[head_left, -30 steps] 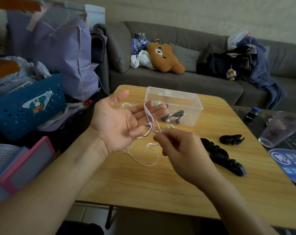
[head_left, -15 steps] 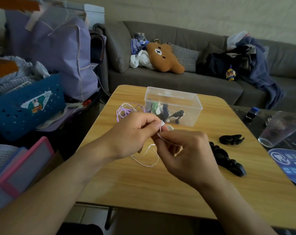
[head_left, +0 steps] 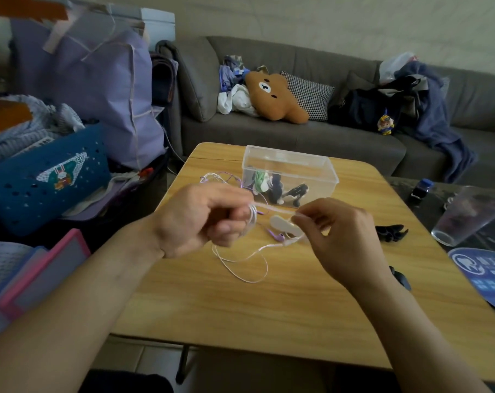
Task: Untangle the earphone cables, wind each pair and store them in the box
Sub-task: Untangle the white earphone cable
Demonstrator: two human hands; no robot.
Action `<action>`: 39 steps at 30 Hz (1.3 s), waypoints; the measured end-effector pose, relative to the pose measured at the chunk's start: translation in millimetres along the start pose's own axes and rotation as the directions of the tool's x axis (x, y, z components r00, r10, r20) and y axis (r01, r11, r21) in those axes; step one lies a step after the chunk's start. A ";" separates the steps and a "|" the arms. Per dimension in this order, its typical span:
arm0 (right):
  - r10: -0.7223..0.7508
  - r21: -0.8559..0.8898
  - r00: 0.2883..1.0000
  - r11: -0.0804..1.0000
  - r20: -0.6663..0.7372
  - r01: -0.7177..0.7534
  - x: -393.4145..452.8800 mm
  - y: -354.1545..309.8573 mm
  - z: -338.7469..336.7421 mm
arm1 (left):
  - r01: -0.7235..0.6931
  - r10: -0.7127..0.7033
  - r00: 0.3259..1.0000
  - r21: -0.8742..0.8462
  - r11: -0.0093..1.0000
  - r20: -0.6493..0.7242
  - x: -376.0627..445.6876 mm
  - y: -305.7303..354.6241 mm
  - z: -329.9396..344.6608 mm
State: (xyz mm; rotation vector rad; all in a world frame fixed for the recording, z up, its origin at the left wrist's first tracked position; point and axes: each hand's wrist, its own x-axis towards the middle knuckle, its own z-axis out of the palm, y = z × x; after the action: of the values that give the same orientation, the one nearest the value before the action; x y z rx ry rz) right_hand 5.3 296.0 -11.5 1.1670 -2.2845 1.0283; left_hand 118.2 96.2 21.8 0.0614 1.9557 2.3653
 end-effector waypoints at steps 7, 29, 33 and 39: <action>0.327 -0.073 0.943 0.944 0.056 -0.323 1.6 20.5 -0.2 | -0.312 0.130 0.886 -0.366 0.877 -0.445 7.3 3.6 -16.3; 0.601 -0.104 0.787 0.799 0.140 -0.592 4.1 37.3 -17.3 | -0.448 0.021 0.460 -0.211 0.869 -0.888 19.4 -10.0 -30.7; 0.597 0.053 0.793 0.794 0.122 -0.606 7.1 33.0 -13.6 | -0.409 0.079 0.456 -0.129 0.903 -0.887 21.5 -13.0 -27.1; 0.572 0.353 0.808 0.733 0.143 -0.581 5.5 20.5 -14.3 | -0.181 0.256 0.606 0.183 0.966 -0.753 23.9 -19.3 -3.8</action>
State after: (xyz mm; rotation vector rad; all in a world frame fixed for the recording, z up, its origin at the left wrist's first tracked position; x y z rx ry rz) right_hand -14.5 311.7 -7.6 0.5621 -2.6104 1.7626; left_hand 94.7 98.0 1.8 -0.9398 2.5011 2.7351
